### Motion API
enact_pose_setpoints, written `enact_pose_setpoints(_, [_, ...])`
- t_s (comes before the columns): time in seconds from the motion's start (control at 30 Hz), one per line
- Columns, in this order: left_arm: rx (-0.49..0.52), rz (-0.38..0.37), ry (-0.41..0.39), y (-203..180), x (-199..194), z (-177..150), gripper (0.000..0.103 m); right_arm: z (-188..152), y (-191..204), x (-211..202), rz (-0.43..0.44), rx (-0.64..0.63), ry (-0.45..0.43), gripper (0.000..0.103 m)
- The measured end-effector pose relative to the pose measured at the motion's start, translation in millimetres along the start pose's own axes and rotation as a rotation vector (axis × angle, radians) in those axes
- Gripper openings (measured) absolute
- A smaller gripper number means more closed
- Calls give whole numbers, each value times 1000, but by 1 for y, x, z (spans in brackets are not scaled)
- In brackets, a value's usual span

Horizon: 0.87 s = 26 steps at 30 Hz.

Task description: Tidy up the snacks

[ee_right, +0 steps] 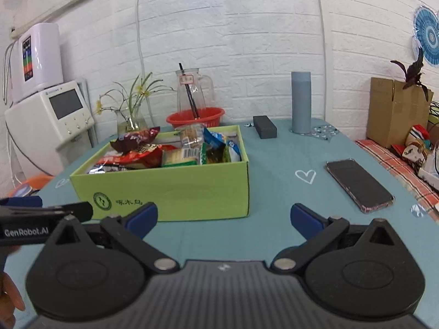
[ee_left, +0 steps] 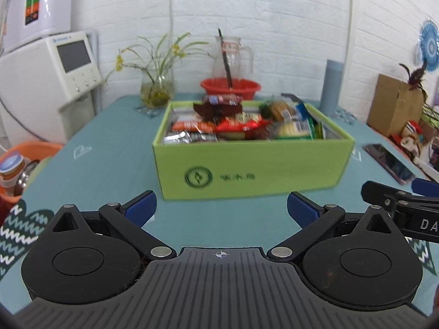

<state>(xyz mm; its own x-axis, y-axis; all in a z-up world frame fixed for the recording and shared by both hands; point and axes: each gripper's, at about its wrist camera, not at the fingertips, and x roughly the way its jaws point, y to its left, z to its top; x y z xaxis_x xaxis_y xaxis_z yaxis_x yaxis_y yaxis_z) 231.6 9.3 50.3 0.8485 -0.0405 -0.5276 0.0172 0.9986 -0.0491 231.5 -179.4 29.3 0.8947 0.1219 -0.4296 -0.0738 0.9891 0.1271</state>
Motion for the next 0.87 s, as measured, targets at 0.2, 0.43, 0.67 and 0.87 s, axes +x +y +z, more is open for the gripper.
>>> enact_pose_setpoints(0.2, [-61, -42, 14, 4, -7, -13, 92, -22, -7, -8, -27, 124, 51, 103])
enact_pose_setpoints(0.43, [-80, -50, 20, 9, -15, -24, 91, -39, -12, -8, -105, 140, 118, 103])
enact_pose_setpoints(0.67, [-93, -53, 29, 10, -25, -40, 88, -53, -12, -25, -127, 101, 116, 103])
enact_pose_setpoints(0.87, [-88, -86, 1, 7, -45, -53, 86, -61, -7, -47, -124, 84, 94, 103])
